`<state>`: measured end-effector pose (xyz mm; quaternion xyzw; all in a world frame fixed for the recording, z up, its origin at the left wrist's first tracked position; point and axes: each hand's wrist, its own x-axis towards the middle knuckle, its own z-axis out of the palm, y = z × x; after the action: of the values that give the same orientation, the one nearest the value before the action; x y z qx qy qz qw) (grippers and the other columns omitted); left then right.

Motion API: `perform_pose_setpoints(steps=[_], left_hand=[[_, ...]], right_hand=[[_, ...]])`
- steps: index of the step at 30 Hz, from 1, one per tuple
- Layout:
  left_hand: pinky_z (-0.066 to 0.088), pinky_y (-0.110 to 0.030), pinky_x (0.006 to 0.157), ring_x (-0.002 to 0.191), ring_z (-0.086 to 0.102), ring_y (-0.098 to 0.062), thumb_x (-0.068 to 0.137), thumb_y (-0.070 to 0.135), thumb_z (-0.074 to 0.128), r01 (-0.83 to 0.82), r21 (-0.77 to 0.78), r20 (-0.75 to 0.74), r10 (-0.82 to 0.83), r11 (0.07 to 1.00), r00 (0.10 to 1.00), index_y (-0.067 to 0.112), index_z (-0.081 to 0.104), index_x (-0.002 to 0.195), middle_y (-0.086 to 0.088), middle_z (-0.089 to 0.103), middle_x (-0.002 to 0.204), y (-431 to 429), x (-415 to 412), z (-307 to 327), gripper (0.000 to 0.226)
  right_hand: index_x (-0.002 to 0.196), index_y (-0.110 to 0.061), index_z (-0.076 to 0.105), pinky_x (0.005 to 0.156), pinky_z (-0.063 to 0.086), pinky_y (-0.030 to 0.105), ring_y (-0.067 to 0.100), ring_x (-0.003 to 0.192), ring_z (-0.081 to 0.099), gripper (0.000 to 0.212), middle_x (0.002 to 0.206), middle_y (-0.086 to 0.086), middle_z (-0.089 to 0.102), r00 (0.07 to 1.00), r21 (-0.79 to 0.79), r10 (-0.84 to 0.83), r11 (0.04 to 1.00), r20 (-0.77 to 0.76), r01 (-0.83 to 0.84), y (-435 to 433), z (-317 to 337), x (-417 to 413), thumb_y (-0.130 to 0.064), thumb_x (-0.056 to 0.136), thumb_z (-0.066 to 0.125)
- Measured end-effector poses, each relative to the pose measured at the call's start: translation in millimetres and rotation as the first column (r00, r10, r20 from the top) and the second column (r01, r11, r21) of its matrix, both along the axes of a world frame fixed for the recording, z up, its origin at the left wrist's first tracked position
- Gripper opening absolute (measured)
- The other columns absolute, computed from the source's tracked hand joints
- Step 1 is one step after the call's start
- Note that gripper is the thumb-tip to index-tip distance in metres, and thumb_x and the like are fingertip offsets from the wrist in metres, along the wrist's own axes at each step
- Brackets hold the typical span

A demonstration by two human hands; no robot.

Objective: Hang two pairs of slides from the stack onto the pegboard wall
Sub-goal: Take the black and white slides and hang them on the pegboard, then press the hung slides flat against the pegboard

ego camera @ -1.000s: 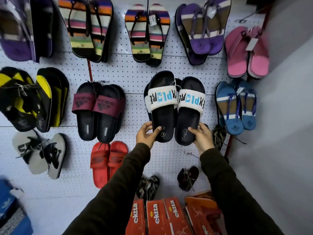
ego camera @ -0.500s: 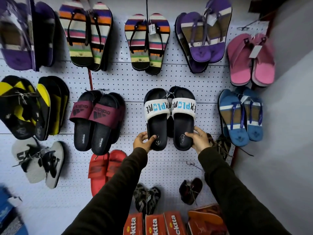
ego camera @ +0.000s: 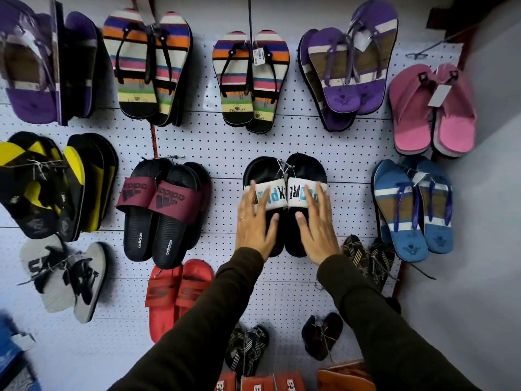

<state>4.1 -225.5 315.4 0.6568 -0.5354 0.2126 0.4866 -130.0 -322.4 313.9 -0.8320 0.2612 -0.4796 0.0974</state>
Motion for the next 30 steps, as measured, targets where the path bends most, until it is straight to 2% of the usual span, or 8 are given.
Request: perform_pose_setpoints(steps=[2, 4, 9, 12, 17, 22, 26, 30], left_hand=[[0.006, -0.039, 0.125, 0.153, -0.005, -0.024, 0.096, 0.044, 0.033, -0.044, 0.148, 0.148, 0.022, 0.988, 0.989, 0.03, 0.015, 0.153, -0.002, -0.004, 0.165, -12, 4, 5, 0.061], [0.008, -0.044, 0.125, 0.152, -0.009, -0.026, 0.095, 0.048, 0.027, -0.107, 0.278, 0.222, 0.044, 0.955, 0.974, 0.032, 0.01, 0.153, -0.001, -0.007, 0.165, -23, 11, 3, 0.063], [0.01, -0.046, 0.125, 0.152, -0.01, -0.029, 0.089, 0.053, 0.017, -0.125, 0.419, 0.208, 0.038, 0.899, 0.977, 0.034, 0.0, 0.153, -0.001, -0.01, 0.165, -38, 30, 6, 0.068], [0.007, -0.044, 0.125, 0.152, -0.009, -0.028, 0.095, 0.048, 0.026, -0.126, 0.442, 0.225, 0.027, 0.888, 0.974, 0.034, 0.003, 0.153, 0.001, -0.011, 0.165, -35, 34, 12, 0.064], [0.002, -0.046, 0.125, 0.153, -0.003, -0.024, 0.096, 0.047, 0.028, -0.136, 0.382, 0.234, 0.046, 0.914, 0.971, 0.03, 0.011, 0.154, 0.002, -0.001, 0.165, -9, 36, 12, 0.062], [-0.004, -0.042, 0.123, 0.153, 0.003, -0.024, 0.096, 0.046, 0.03, -0.207, 0.214, 0.259, 0.149, 0.955, 0.954, 0.028, 0.017, 0.153, 0.001, 0.009, 0.165, 34, 64, 10, 0.061], [0.003, -0.047, 0.125, 0.153, 0.003, -0.022, 0.095, 0.045, 0.033, -0.281, 0.123, 0.221, 0.25, 0.952, 0.943, 0.023, 0.021, 0.152, 0.001, 0.013, 0.164, 80, 104, 10, 0.063], [0.006, -0.05, 0.124, 0.153, 0.008, -0.024, 0.095, 0.042, 0.034, -0.352, 0.062, 0.177, 0.337, 0.934, 0.925, 0.02, 0.028, 0.15, -0.001, 0.019, 0.163, 122, 155, 7, 0.059]], right_hand=[[0.158, -0.032, 0.005, 0.127, 0.002, 0.044, 0.023, 0.155, -0.018, 0.061, 0.163, -0.014, -0.02, 0.994, -0.036, -0.055, 0.998, -0.096, 0.051, -7, 0, 10, -0.04, 0.103, 0.029], [0.158, -0.029, 0.003, 0.127, 0.002, 0.047, 0.025, 0.154, -0.02, 0.062, 0.162, -0.013, -0.022, 0.984, -0.021, -0.079, 0.997, -0.159, 0.077, -16, -2, 17, -0.039, 0.102, 0.028], [0.158, -0.033, -0.003, 0.127, 0.004, 0.043, 0.02, 0.152, -0.024, 0.065, 0.167, -0.009, -0.019, 0.968, 0.055, -0.054, 0.996, -0.244, 0.069, -31, 2, 22, -0.038, 0.103, 0.031], [0.158, -0.033, -0.001, 0.126, 0.002, 0.04, 0.019, 0.152, -0.023, 0.064, 0.167, -0.008, -0.016, 0.97, 0.05, -0.047, 0.997, -0.237, 0.061, -27, 5, 21, -0.038, 0.103, 0.032], [0.158, -0.027, 0.011, 0.127, 0.011, 0.048, 0.026, 0.156, -0.009, 0.063, 0.169, -0.002, -0.005, 0.982, 0.08, -0.093, 0.991, -0.166, 0.108, -13, 0, 26, -0.042, 0.102, 0.034], [0.157, -0.022, 0.019, 0.125, 0.01, 0.053, 0.031, 0.156, 0.001, 0.062, 0.169, 0.006, 0.003, 0.987, -0.022, -0.155, 0.988, -0.043, 0.154, 25, -8, 53, -0.045, 0.101, 0.035], [0.155, -0.02, 0.025, 0.125, 0.009, 0.056, 0.031, 0.156, 0.002, 0.06, 0.168, 0.009, 0.007, 0.997, -0.064, -0.08, 0.995, -0.011, 0.079, 67, -10, 105, -0.041, 0.1, 0.037], [0.157, -0.024, 0.022, 0.126, 0.009, 0.052, 0.026, 0.157, -0.003, 0.06, 0.169, 0.005, 0.003, 0.999, -0.077, 0.024, 0.997, -0.037, -0.027, 105, -8, 161, -0.042, 0.101, 0.033]])
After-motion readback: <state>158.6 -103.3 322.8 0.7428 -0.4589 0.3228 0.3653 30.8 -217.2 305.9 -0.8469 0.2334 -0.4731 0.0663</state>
